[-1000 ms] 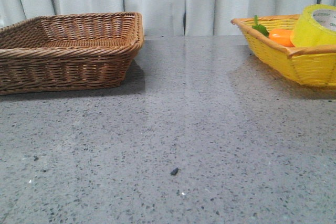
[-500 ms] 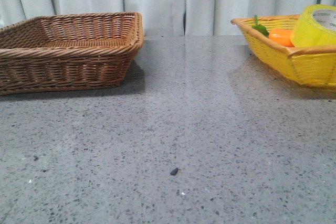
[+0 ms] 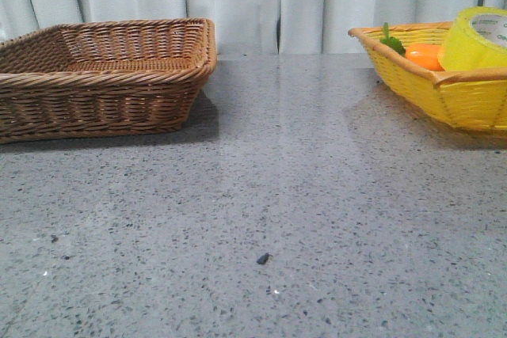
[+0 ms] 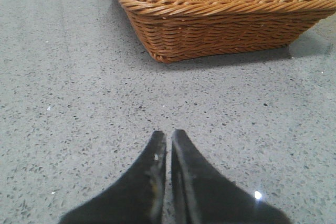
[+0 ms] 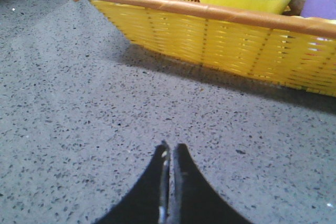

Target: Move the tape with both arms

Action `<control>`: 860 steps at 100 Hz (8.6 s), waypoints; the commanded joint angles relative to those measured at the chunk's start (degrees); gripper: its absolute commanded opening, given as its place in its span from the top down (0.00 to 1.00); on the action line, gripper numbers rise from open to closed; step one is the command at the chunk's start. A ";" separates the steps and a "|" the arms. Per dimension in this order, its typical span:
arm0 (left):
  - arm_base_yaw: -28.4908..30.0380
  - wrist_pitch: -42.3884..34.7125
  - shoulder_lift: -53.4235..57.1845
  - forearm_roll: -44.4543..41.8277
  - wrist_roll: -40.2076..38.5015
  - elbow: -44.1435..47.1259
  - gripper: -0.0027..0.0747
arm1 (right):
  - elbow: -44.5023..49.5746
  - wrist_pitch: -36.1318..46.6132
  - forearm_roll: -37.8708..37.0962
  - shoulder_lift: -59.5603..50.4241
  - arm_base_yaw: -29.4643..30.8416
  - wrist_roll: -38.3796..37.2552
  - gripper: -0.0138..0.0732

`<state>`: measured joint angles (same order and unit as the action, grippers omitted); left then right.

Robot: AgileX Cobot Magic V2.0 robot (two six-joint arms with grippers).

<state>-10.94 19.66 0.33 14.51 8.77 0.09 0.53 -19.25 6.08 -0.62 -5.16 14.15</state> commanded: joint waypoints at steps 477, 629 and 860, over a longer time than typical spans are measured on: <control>-15.12 17.05 -63.28 27.79 22.69 -68.91 0.47 | -99.53 -39.57 -7.01 64.67 -25.42 -11.97 0.92; -29.04 14.51 -108.61 24.94 16.54 -90.00 0.89 | -88.10 -47.00 -10.17 50.04 -25.42 -17.22 0.92; -22.51 -21.58 -41.20 -0.60 4.54 -31.22 0.99 | -39.50 -19.56 -27.74 1.11 -25.42 -17.22 0.92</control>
<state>-33.33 3.89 -45.59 13.87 13.88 -33.51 -40.24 -43.84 -19.69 1.23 -30.81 -3.04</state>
